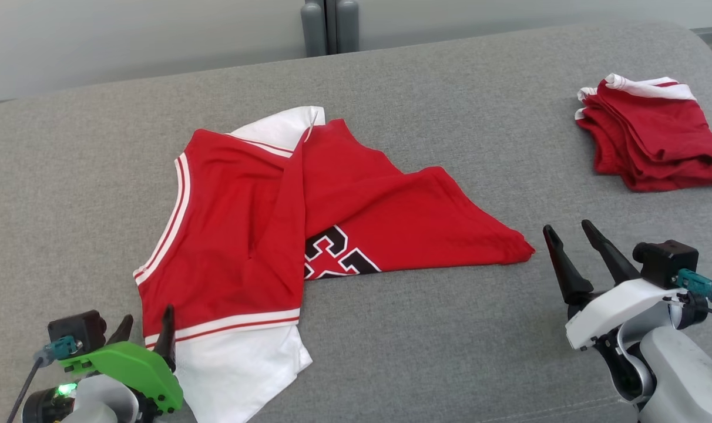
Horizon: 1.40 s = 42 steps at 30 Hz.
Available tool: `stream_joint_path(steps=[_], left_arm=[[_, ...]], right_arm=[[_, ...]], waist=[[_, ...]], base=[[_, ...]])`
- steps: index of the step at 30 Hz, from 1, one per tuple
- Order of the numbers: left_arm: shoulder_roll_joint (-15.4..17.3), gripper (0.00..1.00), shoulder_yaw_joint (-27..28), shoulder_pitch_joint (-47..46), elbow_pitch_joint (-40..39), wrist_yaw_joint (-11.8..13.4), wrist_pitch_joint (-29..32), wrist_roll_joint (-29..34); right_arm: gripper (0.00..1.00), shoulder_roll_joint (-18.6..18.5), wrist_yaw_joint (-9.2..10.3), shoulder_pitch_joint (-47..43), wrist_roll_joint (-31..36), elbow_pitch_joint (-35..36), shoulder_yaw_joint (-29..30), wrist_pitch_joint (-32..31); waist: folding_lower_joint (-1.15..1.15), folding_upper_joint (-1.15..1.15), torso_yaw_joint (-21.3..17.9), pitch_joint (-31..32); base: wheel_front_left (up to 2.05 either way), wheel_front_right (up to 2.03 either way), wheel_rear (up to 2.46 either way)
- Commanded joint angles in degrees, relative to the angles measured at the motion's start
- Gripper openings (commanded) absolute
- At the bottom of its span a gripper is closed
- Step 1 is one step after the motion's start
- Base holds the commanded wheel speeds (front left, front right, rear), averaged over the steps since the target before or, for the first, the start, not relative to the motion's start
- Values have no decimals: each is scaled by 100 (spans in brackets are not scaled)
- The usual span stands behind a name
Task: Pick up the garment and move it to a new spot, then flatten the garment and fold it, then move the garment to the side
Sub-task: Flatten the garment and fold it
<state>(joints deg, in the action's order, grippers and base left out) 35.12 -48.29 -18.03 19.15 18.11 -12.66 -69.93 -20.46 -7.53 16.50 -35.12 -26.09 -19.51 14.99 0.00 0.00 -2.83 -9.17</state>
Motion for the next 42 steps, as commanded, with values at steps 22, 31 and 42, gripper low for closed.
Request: stream_joint_path(steps=[22,31,42], left_arm=[[697,0,-201,-1015,98,-602,1763,-187],[1045,0,-186,-1456,756,-954,2483,-325],[886,100,157,-1516,1055,-712,868,149]], right_arm=[[100,49,8,96,-76,-104,31,25],[100,79,8,136,-72,-122,-7,25],[100,85,8,44,-87,-103,17,25]], waist=[[0,0,-30,-17],[0,0,-87,-10],[0,0,-70,1]], base=[[0,0,0],[0,0,0],[0,0,0]])
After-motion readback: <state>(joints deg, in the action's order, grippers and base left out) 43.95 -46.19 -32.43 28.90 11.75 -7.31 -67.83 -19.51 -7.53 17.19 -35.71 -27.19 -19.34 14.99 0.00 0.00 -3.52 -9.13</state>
